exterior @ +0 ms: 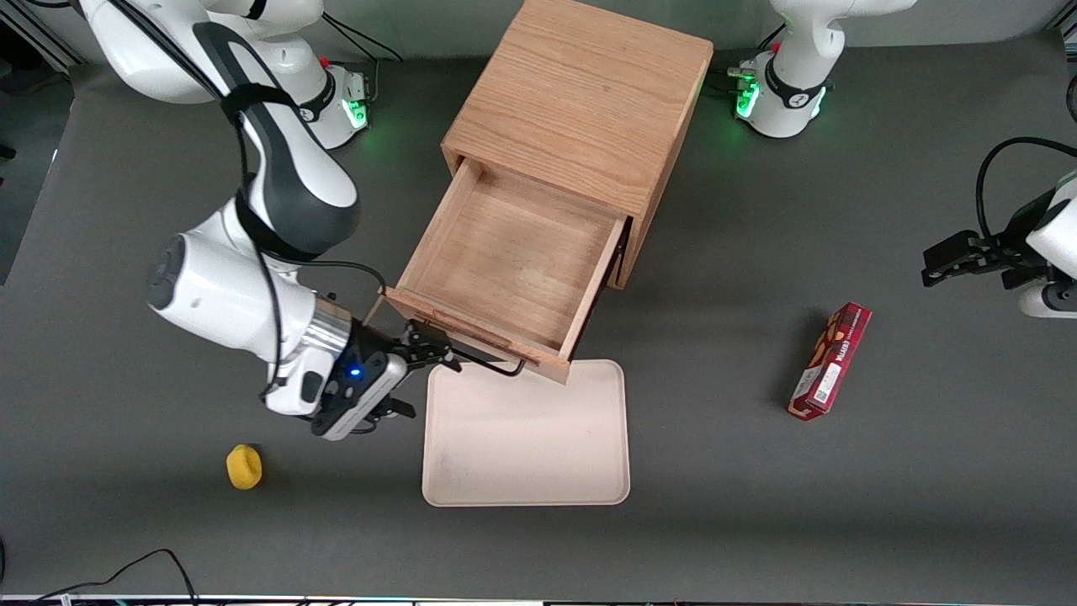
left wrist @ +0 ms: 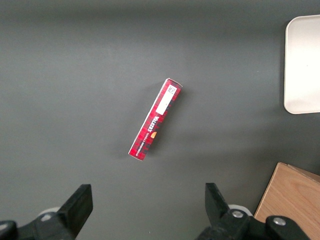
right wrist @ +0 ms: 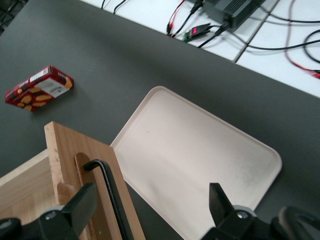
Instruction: Open upper drawer
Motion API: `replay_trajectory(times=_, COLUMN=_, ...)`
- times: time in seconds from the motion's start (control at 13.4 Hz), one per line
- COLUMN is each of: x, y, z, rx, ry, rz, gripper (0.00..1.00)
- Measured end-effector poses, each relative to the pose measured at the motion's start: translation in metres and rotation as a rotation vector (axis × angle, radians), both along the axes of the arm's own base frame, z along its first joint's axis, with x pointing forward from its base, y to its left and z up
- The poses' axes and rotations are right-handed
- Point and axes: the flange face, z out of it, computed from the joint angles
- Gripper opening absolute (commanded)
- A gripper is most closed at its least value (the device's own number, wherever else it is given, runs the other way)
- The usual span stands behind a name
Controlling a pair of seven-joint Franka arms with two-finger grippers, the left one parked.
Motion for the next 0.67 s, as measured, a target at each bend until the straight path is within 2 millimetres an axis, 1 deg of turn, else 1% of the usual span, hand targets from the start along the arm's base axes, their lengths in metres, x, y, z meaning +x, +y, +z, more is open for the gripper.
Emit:
replay_trajectory(times=0.07, x=-0.001, y=-0.017, z=0.016, rx=0.002, ry=0.017, rz=-0.047, gripper=1.00)
replay_trajectory(times=0.15, x=-0.008, y=-0.039, z=0.034, rx=-0.010, ry=0.065, rz=-0.095, gripper=1.00)
replay_trajectory(times=0.22, x=-0.019, y=-0.064, z=0.054, rx=-0.049, ry=0.130, rz=-0.155, gripper=1.00)
replay_trajectory(times=0.3, x=-0.035, y=-0.090, z=0.076, rx=-0.110, ry=0.203, rz=-0.231, gripper=1.00)
replay_trajectory(times=0.45, x=-0.073, y=-0.139, z=0.120, rx=-0.225, ry=0.325, rz=-0.383, gripper=1.00)
replay_trajectory(times=0.52, x=-0.090, y=-0.164, z=0.138, rx=-0.275, ry=0.355, rz=-0.442, gripper=1.00)
replay_trajectory(times=0.67, x=-0.115, y=-0.216, z=0.162, rx=-0.339, ry=0.384, rz=-0.535, gripper=1.00)
